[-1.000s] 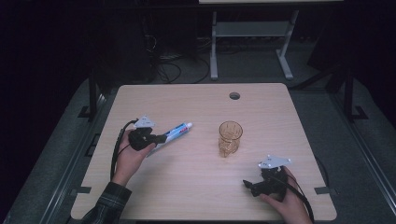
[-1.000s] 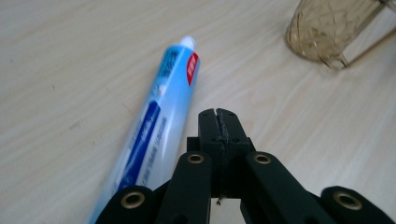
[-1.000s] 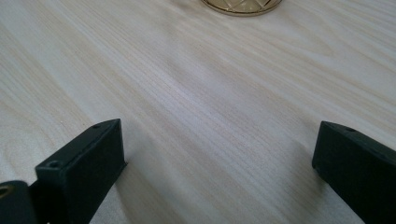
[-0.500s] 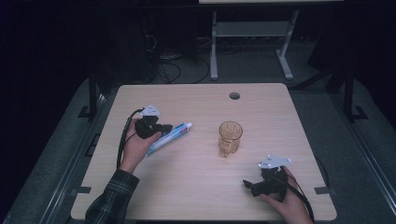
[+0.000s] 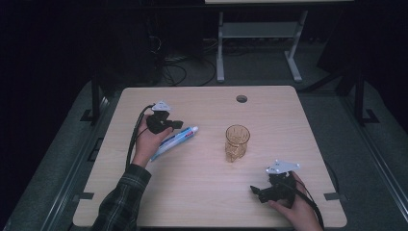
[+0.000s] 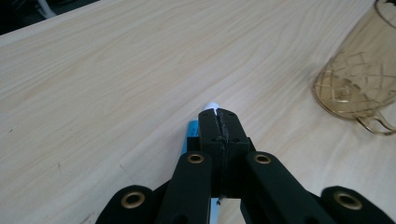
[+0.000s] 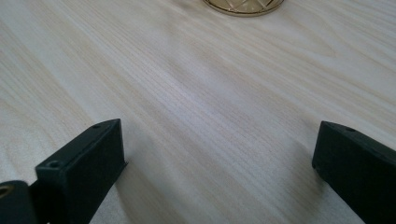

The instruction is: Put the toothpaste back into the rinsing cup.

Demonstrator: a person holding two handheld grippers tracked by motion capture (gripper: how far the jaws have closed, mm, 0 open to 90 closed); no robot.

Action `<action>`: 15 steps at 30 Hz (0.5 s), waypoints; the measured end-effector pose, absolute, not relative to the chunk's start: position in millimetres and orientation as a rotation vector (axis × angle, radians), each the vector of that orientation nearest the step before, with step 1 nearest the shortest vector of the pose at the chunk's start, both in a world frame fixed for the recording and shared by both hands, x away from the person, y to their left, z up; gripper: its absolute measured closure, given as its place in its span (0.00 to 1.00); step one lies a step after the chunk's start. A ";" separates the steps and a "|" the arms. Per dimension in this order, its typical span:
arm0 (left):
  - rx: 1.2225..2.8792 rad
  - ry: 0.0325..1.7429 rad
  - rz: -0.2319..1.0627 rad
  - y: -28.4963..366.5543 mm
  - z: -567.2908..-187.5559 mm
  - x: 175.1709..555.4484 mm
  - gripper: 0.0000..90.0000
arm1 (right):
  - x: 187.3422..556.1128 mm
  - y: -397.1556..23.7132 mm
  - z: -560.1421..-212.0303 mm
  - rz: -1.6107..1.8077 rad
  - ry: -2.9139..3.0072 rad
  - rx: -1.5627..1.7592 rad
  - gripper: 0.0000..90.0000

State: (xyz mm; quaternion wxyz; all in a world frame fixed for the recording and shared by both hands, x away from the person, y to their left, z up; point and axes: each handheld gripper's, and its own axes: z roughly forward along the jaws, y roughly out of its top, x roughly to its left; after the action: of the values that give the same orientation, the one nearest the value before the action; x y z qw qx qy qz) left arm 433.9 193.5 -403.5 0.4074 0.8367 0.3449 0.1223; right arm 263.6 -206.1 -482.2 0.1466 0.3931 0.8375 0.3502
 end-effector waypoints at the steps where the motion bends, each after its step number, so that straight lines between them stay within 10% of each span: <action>1: 2.102 0.874 0.307 191.9 -405.2 436.4 1.00 | 263.8 -206.2 -482.3 1.009 2.411 1.127 0.02; 15: 2.117 0.919 0.314 173.2 -421.7 468.4 1.00 | 264.0 -206.0 -482.4 1.012 2.417 1.113 0.02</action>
State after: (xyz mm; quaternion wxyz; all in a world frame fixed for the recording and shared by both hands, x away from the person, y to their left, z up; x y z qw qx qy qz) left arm 468.4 173.2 -421.7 0.3949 0.8350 0.3625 0.1240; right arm 264.0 -206.0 -482.4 0.1467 0.3867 0.8399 0.3515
